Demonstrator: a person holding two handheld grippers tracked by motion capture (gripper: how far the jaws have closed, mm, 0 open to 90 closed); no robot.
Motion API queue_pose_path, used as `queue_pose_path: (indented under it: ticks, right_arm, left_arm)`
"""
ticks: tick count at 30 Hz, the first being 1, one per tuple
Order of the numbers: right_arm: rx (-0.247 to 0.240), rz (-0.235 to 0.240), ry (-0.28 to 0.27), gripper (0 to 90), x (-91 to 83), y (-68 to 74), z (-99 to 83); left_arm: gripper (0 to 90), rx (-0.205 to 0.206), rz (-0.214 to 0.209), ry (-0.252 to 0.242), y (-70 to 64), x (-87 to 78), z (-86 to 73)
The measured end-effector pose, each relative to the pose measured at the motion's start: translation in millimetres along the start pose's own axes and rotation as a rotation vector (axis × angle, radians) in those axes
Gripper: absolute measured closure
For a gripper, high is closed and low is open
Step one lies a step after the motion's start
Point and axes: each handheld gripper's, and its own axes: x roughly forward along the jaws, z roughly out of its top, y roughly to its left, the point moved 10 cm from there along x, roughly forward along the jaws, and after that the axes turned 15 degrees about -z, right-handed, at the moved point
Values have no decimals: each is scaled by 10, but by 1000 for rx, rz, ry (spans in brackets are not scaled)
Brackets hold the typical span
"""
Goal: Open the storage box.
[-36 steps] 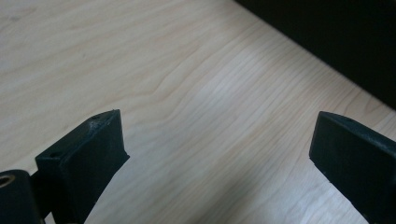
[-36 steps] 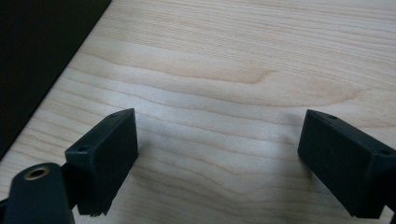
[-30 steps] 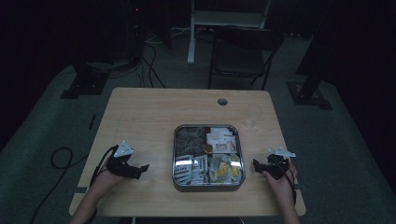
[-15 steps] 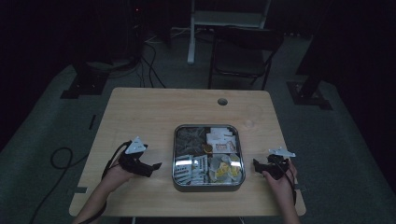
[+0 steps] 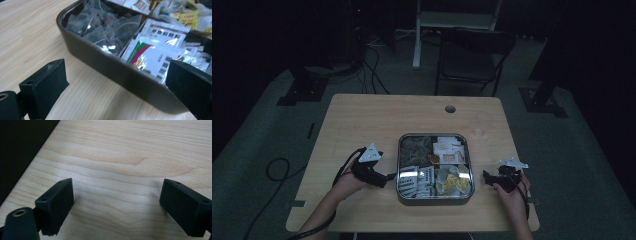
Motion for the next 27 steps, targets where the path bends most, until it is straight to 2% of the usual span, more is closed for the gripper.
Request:
queue_pose_path:
  ticks: [17, 27]
  right_arm:
    - [0, 0, 0, 116, 0, 0, 0]
    - [0, 0, 0, 117, 0, 0, 0]
  left_arm:
    - [52, 37, -59, -4, -136, 266, 242]
    - [52, 66, -98, 22, -280, 456, 341]
